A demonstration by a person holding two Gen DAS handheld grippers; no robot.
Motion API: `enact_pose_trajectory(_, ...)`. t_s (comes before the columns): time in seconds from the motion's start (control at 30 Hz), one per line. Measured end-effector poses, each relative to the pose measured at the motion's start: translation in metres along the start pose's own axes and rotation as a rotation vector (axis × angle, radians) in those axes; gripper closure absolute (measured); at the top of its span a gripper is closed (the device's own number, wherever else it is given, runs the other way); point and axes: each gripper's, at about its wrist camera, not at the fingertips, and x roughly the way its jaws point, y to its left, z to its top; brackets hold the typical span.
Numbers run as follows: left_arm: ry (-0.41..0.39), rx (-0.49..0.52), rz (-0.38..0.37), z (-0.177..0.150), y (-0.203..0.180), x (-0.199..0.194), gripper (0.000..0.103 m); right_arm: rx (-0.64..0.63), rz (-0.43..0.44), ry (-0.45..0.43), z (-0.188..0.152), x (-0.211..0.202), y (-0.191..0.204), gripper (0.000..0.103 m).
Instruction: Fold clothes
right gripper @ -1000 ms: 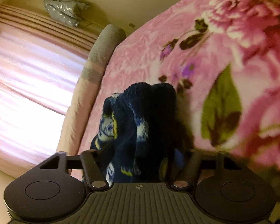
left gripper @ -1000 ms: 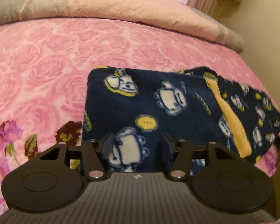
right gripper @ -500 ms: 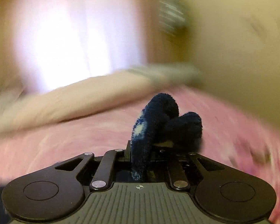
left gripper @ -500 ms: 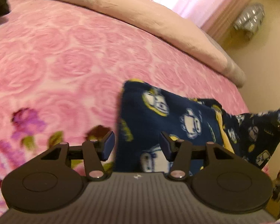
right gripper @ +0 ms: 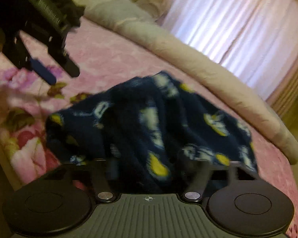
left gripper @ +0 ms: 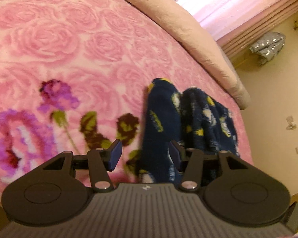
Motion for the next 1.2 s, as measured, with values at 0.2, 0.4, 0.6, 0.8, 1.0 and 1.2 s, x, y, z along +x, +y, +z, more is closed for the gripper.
enact_pose_trajectory(0.2,0.051,-0.046,-0.167,0.007,-0.012,0.027,0.047,0.160,-0.031,-0.009,-0.013,-0.034,-0.032,0.027)
enact_pose_trajectory(0.4,0.120,-0.048,-0.231,0.014,-0.026,0.065,0.037,0.668,-0.017,-0.021,-0.037,-0.044,-0.110,0.027)
enact_pose_trajectory(0.6,0.176,-0.012,-0.261,0.016,-0.041,0.096,0.042,1.168,-0.112,0.022,-0.088,-0.055,-0.184,0.027)
enact_pose_trajectory(0.8,0.124,0.119,-0.295,0.016,-0.065,0.085,0.086,1.439,-0.106,0.097,-0.119,-0.044,-0.211,0.027)
enact_pose_trajectory(1.0,0.005,0.170,-0.255,0.022,-0.059,0.032,0.086,1.381,-0.064,0.094,-0.100,-0.034,-0.203,0.027)
enact_pose_trajectory(1.2,0.067,0.110,-0.118,0.000,-0.015,0.055,0.084,1.255,-0.050,0.146,-0.080,-0.009,-0.188,0.027)
